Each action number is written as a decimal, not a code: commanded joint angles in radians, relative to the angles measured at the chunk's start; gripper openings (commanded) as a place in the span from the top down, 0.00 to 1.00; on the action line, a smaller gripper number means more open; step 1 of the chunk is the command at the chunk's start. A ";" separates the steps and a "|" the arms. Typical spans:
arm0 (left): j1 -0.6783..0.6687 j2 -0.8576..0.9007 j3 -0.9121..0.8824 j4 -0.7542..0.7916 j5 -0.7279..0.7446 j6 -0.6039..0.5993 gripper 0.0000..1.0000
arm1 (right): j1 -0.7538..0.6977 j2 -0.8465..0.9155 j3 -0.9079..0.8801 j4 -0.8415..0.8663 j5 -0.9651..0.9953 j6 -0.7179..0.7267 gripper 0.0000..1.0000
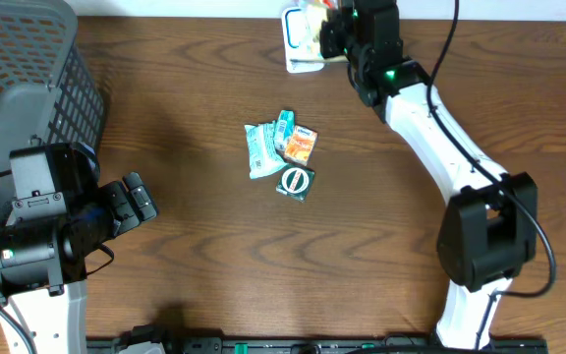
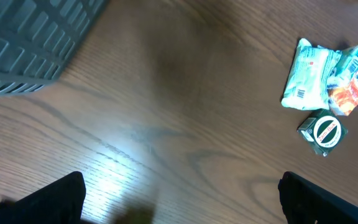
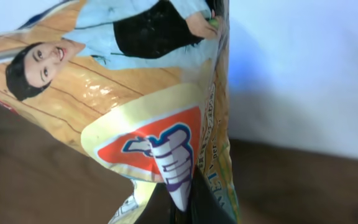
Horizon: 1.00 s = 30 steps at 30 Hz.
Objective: Scan the item barcode
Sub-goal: 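Lift the snack bag up toward the white scanner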
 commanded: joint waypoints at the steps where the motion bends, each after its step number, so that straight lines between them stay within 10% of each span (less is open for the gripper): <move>1: 0.005 0.000 -0.003 0.000 -0.016 -0.010 0.03 | 0.006 0.081 0.041 0.079 0.000 0.006 0.99; 17: 0.005 0.000 -0.003 0.000 -0.017 -0.010 0.03 | 0.002 0.224 0.048 0.384 0.011 -0.019 0.99; 28: 0.005 0.000 -0.003 0.000 -0.016 -0.009 0.02 | -0.110 0.029 0.048 0.183 0.011 -0.011 0.99; 30: 0.005 0.000 -0.003 0.000 -0.016 -0.010 0.02 | -0.137 -0.004 0.048 0.075 0.011 -0.011 0.81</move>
